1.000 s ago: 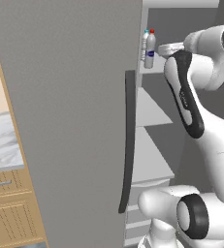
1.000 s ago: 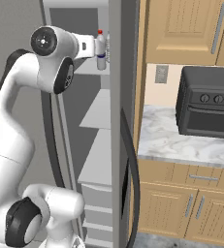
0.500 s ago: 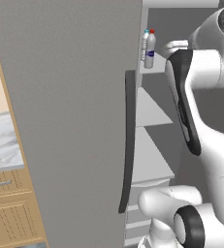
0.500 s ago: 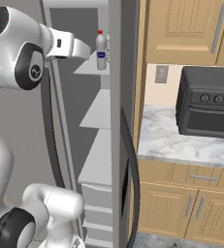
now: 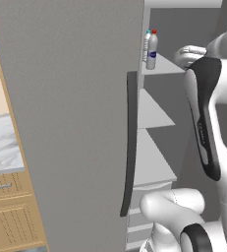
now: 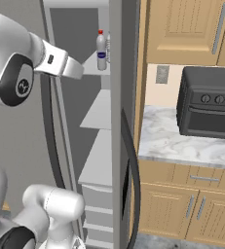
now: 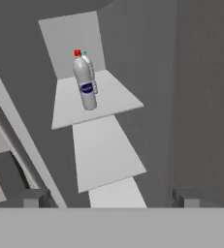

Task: Take the bottled waters from the counter and place them in the freezer to freeze. Close the freezer door after placing the bottles.

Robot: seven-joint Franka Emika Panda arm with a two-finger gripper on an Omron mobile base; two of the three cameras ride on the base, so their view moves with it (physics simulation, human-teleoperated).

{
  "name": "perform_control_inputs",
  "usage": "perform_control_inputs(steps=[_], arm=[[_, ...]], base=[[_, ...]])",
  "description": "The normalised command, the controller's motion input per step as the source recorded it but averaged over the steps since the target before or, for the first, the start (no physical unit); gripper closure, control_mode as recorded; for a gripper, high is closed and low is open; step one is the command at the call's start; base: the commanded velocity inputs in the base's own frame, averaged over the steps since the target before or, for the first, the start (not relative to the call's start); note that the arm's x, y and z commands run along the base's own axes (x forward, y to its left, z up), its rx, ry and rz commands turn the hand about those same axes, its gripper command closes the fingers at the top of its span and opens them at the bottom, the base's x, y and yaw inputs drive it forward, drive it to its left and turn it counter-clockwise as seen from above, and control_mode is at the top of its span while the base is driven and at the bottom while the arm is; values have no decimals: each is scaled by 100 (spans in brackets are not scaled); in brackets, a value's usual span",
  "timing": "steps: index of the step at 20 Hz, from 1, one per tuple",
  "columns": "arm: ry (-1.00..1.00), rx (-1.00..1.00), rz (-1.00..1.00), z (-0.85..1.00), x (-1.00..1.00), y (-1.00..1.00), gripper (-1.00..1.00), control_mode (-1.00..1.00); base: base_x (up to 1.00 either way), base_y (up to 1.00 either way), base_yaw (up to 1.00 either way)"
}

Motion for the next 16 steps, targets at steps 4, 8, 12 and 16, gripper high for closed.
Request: perform_control_inputs(steps=[4, 8, 12, 16], arm=[[0, 2, 4, -11, -58, 12, -100, -100], [0, 0, 10, -14, -56, 14, -100, -100], [0, 0, 18, -9, -49, 1, -100, -100], [1, 0, 17, -1, -43, 19, -100, -100]], base=[[0, 0, 0], [0, 0, 0], [0, 0, 0], [0, 0, 0]])
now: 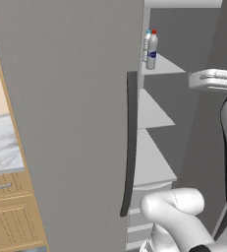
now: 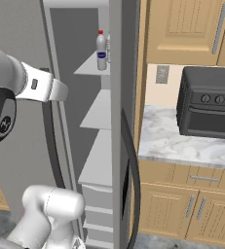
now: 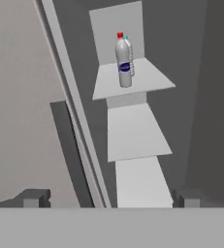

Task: Take the bottled waters from the counter and place them in the freezer to freeze. Close the freezer door after placing the bottles.

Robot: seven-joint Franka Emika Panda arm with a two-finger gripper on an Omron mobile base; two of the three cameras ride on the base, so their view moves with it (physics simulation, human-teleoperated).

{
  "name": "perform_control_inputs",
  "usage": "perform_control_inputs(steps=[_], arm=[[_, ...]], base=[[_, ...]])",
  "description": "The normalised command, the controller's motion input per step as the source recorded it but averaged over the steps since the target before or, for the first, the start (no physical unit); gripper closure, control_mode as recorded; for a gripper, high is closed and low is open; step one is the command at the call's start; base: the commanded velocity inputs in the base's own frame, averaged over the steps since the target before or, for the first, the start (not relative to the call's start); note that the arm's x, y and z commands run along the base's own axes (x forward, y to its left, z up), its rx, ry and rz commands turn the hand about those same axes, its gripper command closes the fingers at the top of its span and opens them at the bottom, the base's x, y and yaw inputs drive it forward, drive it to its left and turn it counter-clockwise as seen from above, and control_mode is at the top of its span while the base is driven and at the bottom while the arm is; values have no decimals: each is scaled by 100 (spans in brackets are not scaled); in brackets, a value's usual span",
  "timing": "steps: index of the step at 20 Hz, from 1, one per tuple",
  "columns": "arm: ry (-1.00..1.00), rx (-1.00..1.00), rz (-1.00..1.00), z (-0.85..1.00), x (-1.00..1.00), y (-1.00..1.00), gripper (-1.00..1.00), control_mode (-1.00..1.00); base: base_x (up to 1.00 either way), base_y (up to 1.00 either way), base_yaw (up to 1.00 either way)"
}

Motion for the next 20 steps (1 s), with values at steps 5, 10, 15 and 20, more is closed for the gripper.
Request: perform_control_inputs(steps=[5, 10, 15, 20], arm=[[10, 0, 6, -21, -37, 27, -100, -100], [16, -7, 0, -40, -17, 22, -100, -100], [9, -6, 0, -49, -9, 1, -100, -100], [5, 0, 0, -42, -1, -8, -100, -100]], base=[[0, 0, 0], [0, 0, 0], [0, 0, 0], [0, 0, 0]])
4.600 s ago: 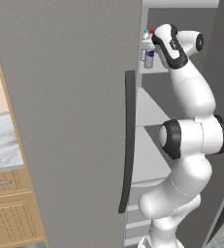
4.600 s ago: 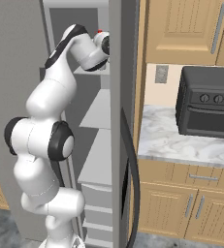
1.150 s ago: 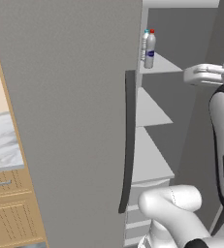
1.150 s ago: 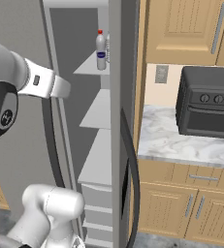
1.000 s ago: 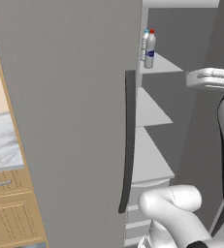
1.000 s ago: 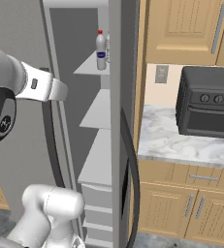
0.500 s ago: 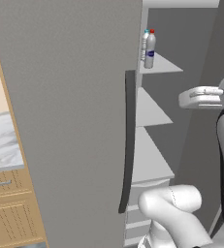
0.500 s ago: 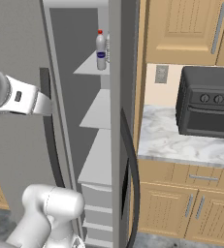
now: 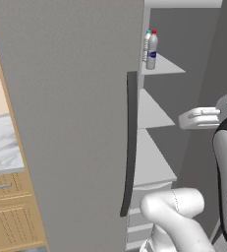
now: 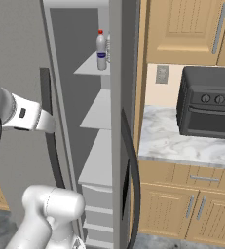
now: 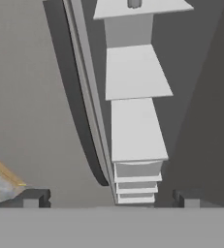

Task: Take the bottled waters from the counter and place them in the freezer to freeze. Close the freezer door after placing the bottles.

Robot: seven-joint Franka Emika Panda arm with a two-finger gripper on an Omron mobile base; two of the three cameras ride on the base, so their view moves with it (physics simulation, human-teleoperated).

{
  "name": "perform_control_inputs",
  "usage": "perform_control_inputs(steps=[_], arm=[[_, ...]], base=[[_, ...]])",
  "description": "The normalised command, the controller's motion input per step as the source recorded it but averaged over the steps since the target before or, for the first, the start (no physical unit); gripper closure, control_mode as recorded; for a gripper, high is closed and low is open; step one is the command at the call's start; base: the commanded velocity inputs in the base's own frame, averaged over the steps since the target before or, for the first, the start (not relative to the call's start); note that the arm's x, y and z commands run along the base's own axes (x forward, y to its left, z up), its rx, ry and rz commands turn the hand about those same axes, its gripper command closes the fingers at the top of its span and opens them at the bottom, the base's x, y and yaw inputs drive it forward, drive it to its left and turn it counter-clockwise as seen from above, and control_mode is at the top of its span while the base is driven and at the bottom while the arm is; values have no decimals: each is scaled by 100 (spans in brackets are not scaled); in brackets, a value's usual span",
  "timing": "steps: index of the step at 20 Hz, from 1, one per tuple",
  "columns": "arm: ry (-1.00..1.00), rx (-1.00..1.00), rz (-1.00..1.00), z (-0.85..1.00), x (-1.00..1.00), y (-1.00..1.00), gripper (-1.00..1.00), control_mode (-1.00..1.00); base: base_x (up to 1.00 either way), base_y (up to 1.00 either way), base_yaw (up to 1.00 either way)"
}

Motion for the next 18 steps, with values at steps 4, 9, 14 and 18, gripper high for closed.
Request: perform_control_inputs(steps=[4, 9, 14, 18], arm=[[13, -5, 0, -43, 0, 6, -100, -100], [6, -8, 0, -35, -1, 3, -100, -100], [0, 0, 0, -4, -2, 0, -100, -100], [-1, 0, 0, 0, 0, 0, -100, -100]], base=[[0, 0, 0], [0, 0, 0], [0, 0, 0], [0, 0, 0]])
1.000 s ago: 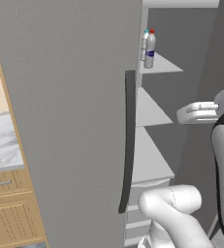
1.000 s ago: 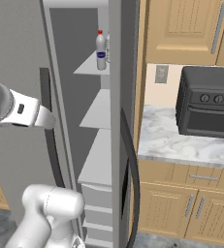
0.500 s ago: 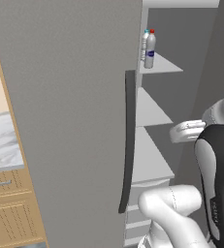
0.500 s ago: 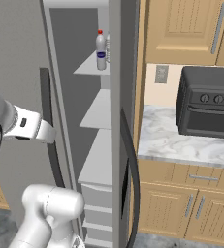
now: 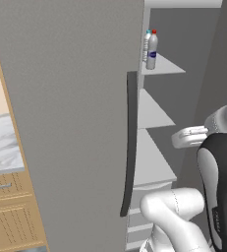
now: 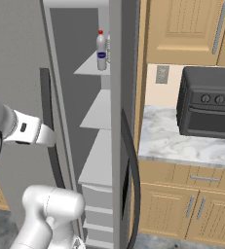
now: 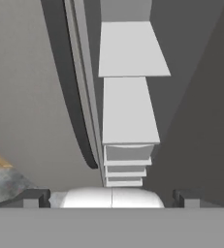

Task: Take the bottled waters from the counter and place them in the freezer to freeze. Close the freezer door after placing the bottles.

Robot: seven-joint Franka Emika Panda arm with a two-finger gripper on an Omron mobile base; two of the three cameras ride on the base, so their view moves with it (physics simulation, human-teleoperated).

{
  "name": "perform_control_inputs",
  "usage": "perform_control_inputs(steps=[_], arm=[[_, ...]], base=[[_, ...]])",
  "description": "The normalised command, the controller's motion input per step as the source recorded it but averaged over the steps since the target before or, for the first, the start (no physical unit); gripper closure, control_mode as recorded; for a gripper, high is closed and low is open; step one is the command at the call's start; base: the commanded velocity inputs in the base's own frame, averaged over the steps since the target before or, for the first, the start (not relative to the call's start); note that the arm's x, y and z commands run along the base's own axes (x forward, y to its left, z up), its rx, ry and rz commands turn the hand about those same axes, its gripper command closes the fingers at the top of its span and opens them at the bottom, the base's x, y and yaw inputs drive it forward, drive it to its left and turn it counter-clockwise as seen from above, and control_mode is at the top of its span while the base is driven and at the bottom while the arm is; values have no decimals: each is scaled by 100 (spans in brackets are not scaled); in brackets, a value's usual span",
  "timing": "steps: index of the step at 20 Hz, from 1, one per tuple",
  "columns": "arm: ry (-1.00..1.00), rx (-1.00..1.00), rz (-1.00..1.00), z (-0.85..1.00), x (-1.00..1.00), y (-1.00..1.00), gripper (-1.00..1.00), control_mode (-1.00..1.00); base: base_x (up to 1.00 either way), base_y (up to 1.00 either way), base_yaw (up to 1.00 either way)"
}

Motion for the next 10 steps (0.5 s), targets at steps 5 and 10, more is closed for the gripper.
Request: perform_control_inputs(steps=[5, 10], arm=[[0, 0, 0, 0, -1, 0, -100, 100], [0, 0, 0, 0, 0, 0, -100, 100]], base=[[-28, 0, 0], [-57, 0, -2]])
